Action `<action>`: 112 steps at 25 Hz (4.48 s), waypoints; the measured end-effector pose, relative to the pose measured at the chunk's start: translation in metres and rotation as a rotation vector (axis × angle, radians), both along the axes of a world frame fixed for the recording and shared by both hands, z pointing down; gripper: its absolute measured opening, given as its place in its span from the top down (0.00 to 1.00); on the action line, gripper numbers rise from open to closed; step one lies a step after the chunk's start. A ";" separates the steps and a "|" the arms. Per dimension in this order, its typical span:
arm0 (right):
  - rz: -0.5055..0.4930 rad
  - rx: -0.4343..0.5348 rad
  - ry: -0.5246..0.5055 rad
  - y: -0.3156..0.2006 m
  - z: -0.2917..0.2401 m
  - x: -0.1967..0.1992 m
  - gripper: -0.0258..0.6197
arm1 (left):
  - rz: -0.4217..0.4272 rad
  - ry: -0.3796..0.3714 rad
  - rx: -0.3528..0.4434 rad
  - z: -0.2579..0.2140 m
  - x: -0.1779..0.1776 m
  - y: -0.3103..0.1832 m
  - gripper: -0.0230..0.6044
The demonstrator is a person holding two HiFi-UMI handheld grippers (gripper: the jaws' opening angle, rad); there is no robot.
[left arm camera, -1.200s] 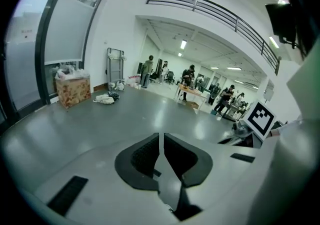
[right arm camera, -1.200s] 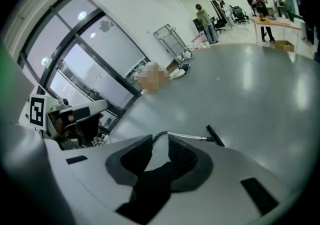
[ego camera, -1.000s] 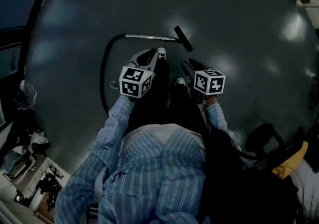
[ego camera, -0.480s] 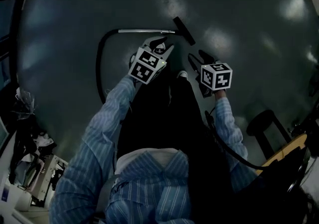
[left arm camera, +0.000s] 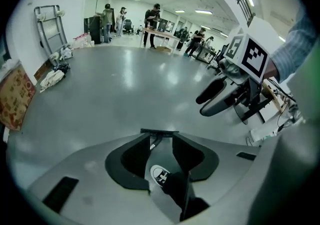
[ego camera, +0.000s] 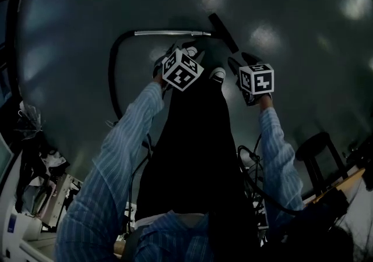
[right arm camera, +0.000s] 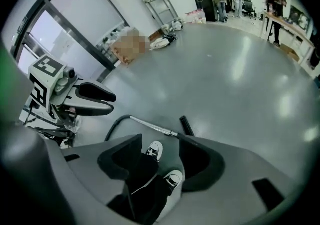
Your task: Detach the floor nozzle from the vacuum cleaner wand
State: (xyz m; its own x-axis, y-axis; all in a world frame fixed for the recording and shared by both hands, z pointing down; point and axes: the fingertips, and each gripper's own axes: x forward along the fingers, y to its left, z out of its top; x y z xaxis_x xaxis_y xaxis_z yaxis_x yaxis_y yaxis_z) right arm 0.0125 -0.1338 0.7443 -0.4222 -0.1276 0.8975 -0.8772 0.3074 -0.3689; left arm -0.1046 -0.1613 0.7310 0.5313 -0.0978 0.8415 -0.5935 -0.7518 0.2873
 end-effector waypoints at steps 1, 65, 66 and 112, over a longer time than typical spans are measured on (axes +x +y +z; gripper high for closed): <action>-0.004 -0.002 0.003 0.002 0.018 0.003 0.63 | 0.010 -0.007 -0.010 0.018 0.003 0.002 0.78; -0.361 0.065 0.498 0.001 0.420 0.063 0.60 | 0.504 -0.409 -0.050 0.461 0.031 0.020 0.66; -0.353 0.032 0.481 0.003 0.423 0.064 0.60 | 0.501 -0.407 -0.053 0.462 0.030 0.021 0.66; 0.420 -0.040 0.060 0.047 0.053 0.119 0.61 | 0.076 -0.087 -0.027 0.065 0.079 0.038 0.66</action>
State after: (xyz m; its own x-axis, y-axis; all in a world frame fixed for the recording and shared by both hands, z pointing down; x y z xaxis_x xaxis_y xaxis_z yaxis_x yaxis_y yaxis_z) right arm 0.1316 -0.0869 0.7972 -0.2874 -0.2419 0.9267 -0.9436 -0.0942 -0.3173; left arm -0.0253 -0.1232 0.7958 0.4615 -0.0363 0.8864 -0.5584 -0.7883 0.2585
